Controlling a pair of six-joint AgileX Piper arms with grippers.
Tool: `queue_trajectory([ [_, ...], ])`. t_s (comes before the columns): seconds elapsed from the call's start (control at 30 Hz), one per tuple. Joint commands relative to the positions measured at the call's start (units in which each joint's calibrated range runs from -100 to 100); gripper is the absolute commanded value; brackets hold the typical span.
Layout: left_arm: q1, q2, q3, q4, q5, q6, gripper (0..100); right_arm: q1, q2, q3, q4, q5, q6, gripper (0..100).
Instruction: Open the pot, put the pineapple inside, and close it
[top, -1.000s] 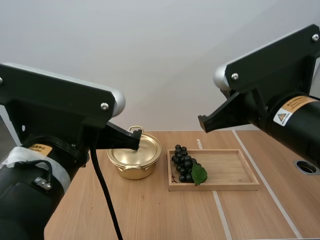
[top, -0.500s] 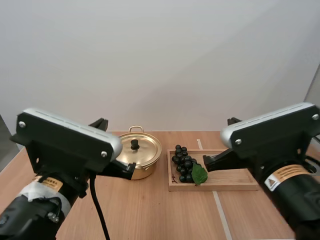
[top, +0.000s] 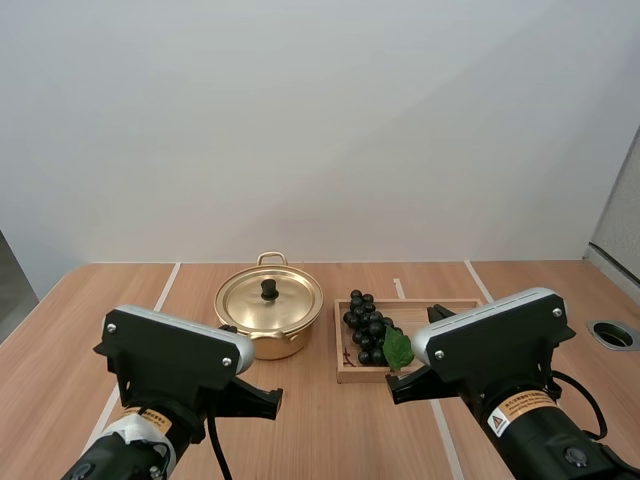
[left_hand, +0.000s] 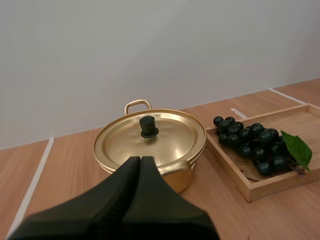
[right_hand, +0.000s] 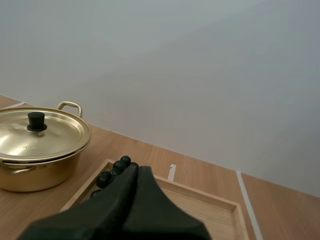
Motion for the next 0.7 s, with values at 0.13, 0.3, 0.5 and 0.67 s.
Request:
queue_trajectory([
  [0.13,1.71,-0.33,0.41,0.00,-5.47,-2.73,24,0.20,-0.32,0.15,5.28,6.76,0.38,0],
  [0.3,3.10,-0.33,0.41,-1.35,-0.85,-2.73,44,-0.77,-0.32,0.15,10.09,11.89,0.38,18],
  [0.5,4.23,-0.33,0.41,-3.73,4.18,-2.73,44,-3.03,-0.32,0.15,13.29,19.28,0.38,30],
  [0.67,4.38,-0.33,0.41,-4.44,4.65,-2.53,42,-5.39,-0.32,0.15,13.82,20.31,0.38,30],
])
